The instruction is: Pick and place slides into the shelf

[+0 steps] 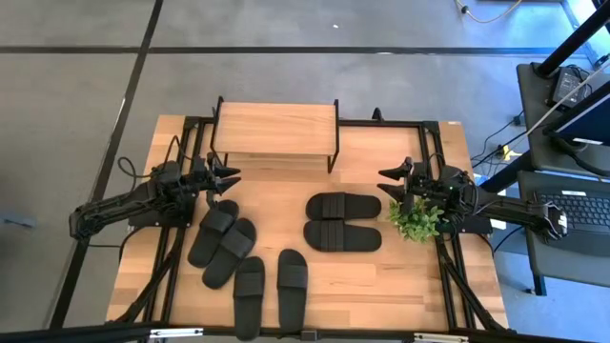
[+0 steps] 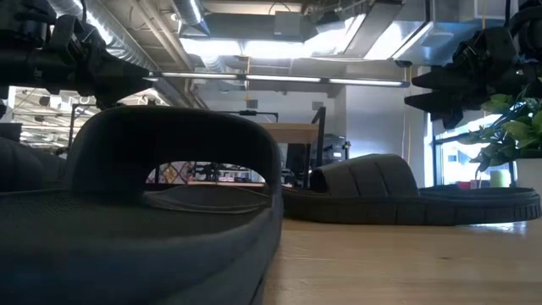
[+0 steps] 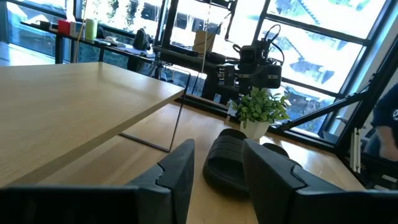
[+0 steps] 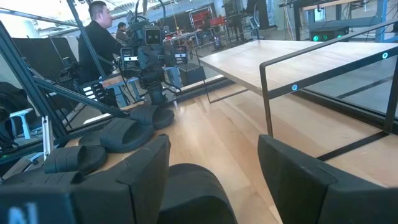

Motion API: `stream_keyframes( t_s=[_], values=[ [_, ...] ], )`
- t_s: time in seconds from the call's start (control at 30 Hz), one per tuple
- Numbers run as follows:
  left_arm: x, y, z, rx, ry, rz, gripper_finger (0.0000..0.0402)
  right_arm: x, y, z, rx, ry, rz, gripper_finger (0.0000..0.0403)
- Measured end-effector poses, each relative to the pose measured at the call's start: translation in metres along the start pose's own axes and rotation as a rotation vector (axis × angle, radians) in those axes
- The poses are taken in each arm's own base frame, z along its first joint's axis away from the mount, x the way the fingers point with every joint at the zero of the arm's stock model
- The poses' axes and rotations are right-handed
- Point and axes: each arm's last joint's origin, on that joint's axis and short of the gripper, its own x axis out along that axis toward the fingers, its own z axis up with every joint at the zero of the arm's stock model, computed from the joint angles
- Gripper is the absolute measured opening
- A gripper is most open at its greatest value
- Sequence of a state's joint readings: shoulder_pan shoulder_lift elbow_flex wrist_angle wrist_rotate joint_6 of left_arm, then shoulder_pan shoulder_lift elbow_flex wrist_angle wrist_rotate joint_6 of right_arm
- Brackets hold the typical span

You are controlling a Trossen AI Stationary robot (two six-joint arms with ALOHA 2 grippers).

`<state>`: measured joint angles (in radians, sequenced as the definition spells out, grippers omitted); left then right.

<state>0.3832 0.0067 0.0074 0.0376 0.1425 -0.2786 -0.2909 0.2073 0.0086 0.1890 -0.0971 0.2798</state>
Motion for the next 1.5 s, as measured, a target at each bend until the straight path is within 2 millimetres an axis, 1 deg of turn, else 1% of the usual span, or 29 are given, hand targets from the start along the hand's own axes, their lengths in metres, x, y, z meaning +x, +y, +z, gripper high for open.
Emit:
stream_keyframes(
  t_s=[0.77,0.83,0.97,1.03,1.1,1.23,1.33,1.4,1.5],
  values=[
    [0.0,0.0,0.0,0.0,0.0,0.0,0.0128,0.0,0.0,0.0,-0.013,-0.001,-0.001,0.0243],
    [0.0,0.0,0.0001,0.0,0.0,0.0,0.0128,0.0,0.0,0.0001,-0.101,-0.001,-0.003,0.0243],
    [0.0,-0.0001,0.0,0.0,0.0,-0.001,0.0128,0.0,-0.0001,0.0001,-0.342,-0.001,-0.003,0.0243],
    [0.0,0.0,0.0,0.0,0.0,0.0,0.0128,0.0,0.0,0.0001,-0.418,-0.001,-0.003,0.0243],
    [0.0,-0.0001,0.0001,0.0,0.0,0.0,0.0128,0.0,0.0,0.0,-0.446,0.0,-0.002,0.0243],
    [0.0,-0.0001,0.0001,0.0,-0.001,0.0,0.0128,0.0,-0.0002,0.0001,-0.402,-0.001,-0.007,0.0243],
    [0.0,0.0,0.0001,0.0,0.0,0.0,0.0128,0.0,-0.0008,0.0004,-0.337,-0.005,-0.033,0.0243],
    [0.0,0.0,0.0,0.0,0.0,0.0,0.0128,0.0,-0.0008,0.0005,-0.246,-0.007,-0.033,0.0243],
    [0.0,-0.0001,0.0001,0.0,0.0,0.0,0.0128,0.0,-0.0007,0.0009,-0.029,-0.015,-0.03,0.0243]
  ],
)
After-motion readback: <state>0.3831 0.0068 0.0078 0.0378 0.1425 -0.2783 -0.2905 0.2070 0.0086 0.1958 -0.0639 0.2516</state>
